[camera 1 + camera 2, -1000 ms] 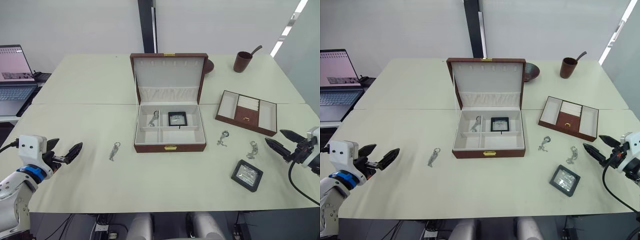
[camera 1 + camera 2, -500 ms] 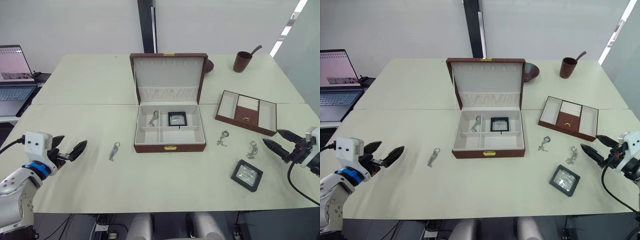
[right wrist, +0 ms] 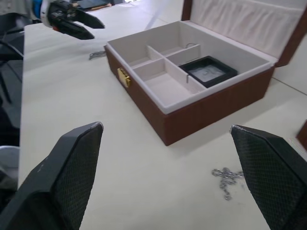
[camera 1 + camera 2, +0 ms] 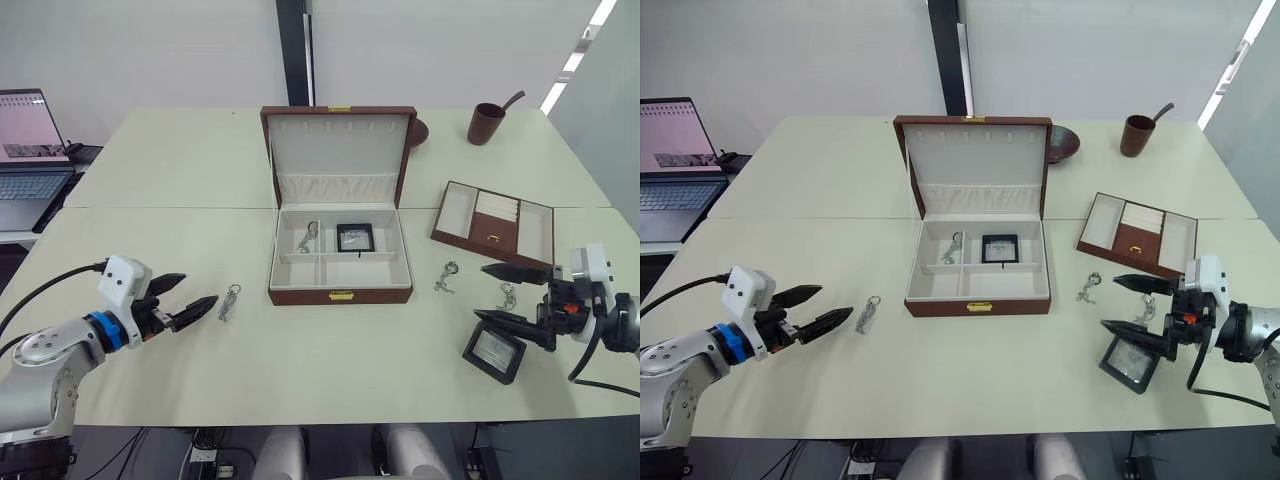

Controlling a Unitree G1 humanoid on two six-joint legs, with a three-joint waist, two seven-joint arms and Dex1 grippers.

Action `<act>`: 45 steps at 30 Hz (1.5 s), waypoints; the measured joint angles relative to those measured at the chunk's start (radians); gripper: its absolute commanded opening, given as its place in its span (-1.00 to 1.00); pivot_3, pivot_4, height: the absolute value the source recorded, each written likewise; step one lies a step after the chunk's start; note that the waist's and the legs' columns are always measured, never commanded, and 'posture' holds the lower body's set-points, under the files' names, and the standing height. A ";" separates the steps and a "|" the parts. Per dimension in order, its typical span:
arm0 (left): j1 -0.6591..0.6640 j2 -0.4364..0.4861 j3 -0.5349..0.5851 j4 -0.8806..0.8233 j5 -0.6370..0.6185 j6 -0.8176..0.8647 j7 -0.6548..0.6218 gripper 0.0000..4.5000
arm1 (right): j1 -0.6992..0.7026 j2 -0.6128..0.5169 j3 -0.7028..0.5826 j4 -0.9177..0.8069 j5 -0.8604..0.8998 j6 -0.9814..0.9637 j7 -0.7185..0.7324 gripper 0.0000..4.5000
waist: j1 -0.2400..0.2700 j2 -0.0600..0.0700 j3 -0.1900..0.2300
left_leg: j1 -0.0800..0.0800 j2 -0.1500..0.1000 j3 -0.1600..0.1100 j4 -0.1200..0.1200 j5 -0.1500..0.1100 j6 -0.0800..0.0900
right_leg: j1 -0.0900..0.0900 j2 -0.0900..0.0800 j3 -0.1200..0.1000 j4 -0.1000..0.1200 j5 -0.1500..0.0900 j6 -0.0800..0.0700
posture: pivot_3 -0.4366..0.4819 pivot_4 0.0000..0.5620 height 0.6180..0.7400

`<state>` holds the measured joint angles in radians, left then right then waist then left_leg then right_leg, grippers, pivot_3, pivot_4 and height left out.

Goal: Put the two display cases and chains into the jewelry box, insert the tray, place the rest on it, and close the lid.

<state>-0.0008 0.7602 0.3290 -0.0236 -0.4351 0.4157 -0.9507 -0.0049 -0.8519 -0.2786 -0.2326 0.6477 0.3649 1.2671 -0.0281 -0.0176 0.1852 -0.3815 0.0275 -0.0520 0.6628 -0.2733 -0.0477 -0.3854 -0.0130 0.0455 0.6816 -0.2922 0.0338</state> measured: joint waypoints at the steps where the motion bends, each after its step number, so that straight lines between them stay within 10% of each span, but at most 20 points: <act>1: -0.010 -0.001 -0.029 0.000 0.005 -0.001 -0.005 0.99 | 0.008 0.000 0.016 -0.042 0.006 0.006 0.006 1.00 | 0.000 0.000 0.000 | 0.000 0.000 0.000 0.000 0.000 0.000 | 0.000 0.000 0.000 0.000 0.000 0.000 | -0.05 -0.47 1.00; 24: 0.047 -0.139 -0.107 0.019 0.122 -0.169 0.155 0.99 | 0.011 0.008 0.067 -0.096 0.000 0.005 -0.002 1.00 | 0.000 0.001 -0.001 | 0.001 0.000 0.000 0.000 0.000 0.000 | 0.001 0.000 0.000 0.000 0.000 0.000 | -0.05 -0.47 1.00; 39: 0.065 -0.154 -0.107 0.019 0.121 -0.175 0.155 -0.92 | 0.004 0.008 0.076 -0.073 -0.009 -0.026 0.015 1.00 | 0.000 0.008 -0.006 | 0.002 -0.001 0.001 0.000 0.000 0.000 | 0.001 0.000 0.001 0.000 0.000 0.000 | -0.05 -0.47 1.00; 45: 0.057 -0.159 -0.107 0.024 0.114 -0.176 0.152 -0.99 | 0.004 0.008 0.076 -0.073 -0.001 -0.023 0.016 1.00 | 0.000 0.011 -0.008 | 0.002 -0.001 0.001 0.000 0.000 0.000 | 0.001 0.000 0.001 -0.001 0.000 0.000 | -0.05 -0.47 1.00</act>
<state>0.0561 0.6016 0.2224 0.0009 -0.3209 0.2393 -0.7989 -0.0012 -0.8441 -0.2028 -0.3056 0.6469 0.3423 1.2826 -0.0282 -0.0070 0.1774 -0.3799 0.0265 -0.0514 0.6628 -0.2734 -0.0476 -0.3840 -0.0131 0.0462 0.6811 -0.2923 0.0340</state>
